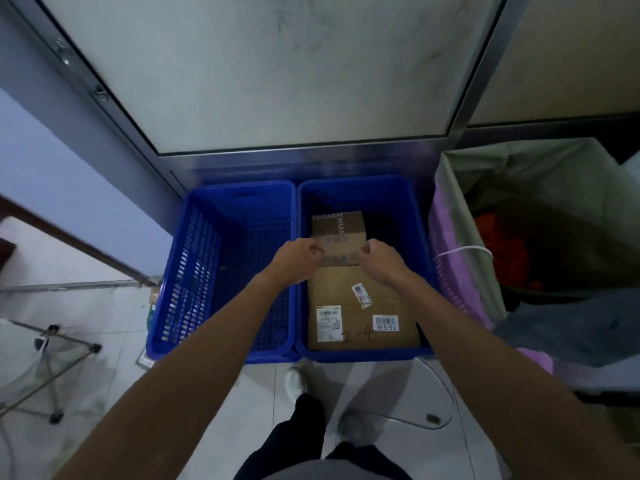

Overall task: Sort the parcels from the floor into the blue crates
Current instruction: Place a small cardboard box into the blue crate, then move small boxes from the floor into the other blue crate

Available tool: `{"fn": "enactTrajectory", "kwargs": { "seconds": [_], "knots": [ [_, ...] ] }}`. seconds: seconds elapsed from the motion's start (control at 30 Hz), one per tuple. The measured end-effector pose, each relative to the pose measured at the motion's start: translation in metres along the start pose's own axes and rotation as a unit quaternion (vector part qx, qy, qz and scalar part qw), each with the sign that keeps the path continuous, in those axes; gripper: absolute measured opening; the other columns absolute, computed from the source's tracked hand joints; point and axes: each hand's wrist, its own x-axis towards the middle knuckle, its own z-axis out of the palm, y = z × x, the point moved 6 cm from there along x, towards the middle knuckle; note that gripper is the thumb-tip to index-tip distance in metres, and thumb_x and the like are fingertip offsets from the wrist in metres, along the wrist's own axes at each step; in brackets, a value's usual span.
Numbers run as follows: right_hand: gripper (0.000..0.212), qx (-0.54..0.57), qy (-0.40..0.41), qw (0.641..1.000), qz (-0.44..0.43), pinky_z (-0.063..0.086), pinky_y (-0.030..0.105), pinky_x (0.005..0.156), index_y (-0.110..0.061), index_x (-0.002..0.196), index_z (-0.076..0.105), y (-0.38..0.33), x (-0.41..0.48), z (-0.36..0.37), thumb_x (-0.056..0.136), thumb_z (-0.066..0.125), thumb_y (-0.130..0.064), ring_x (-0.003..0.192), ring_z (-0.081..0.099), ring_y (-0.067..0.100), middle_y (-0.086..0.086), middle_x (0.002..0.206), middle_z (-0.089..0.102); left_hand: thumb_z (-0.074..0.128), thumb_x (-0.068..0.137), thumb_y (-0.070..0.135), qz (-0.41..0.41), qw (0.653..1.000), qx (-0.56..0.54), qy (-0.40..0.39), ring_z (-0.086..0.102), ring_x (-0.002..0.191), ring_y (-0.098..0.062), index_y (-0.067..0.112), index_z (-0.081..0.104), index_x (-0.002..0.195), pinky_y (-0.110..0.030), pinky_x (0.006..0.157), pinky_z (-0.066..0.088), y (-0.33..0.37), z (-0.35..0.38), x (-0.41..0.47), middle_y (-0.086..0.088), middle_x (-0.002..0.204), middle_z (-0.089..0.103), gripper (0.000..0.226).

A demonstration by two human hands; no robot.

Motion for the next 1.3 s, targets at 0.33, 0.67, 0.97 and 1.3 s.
{"fn": "enactTrajectory", "kwargs": {
  "seconds": [0.33,0.67,0.97,1.3],
  "knots": [
    [0.042,-0.002,-0.092,0.995,-0.034,0.05,0.039,0.084,-0.004,0.132,0.056,-0.038,-0.023,0.078,0.103,0.047,-0.033,0.101,0.062,0.024,0.013,0.124,0.065,0.048,0.102,0.034,-0.083,0.995,-0.03,0.048,0.063,0.097,-0.023,0.015,0.068,0.116,-0.037,0.087,0.051,-0.087,-0.022,-0.056,-0.002,0.111,0.069,0.031],
    [0.028,-0.054,-0.173,0.979,-0.095,0.03,0.036,0.059,-0.014,0.078,0.04,-0.115,-0.047,0.183,0.099,0.048,-0.03,0.054,0.036,0.016,0.001,0.064,0.037,0.05,0.095,0.03,-0.153,0.983,-0.018,0.103,0.066,0.091,-0.031,0.01,0.071,0.101,-0.041,0.084,0.053,-0.22,-0.071,-0.13,-0.011,0.101,0.072,0.029],
    [0.046,-0.119,-0.179,0.975,-0.05,0.028,0.033,0.056,-0.015,0.058,0.035,-0.185,-0.061,0.309,0.101,0.048,-0.029,0.052,0.034,0.016,0.0,0.058,0.036,0.047,0.085,0.043,-0.141,0.986,-0.006,0.087,0.065,0.088,-0.024,0.022,0.071,0.091,-0.033,0.079,0.051,-0.354,-0.128,-0.161,-0.002,0.096,0.072,0.032],
    [0.033,-0.128,-0.174,0.976,0.027,0.036,0.035,0.064,-0.018,0.064,0.033,-0.235,-0.096,0.454,0.094,0.045,-0.023,0.064,0.038,0.017,0.0,0.072,0.044,0.051,0.096,0.02,-0.137,0.988,-0.058,0.05,0.059,0.082,-0.026,0.007,0.069,0.092,-0.032,0.073,0.046,-0.484,-0.159,-0.191,-0.008,0.089,0.064,0.023]
  ]
}}
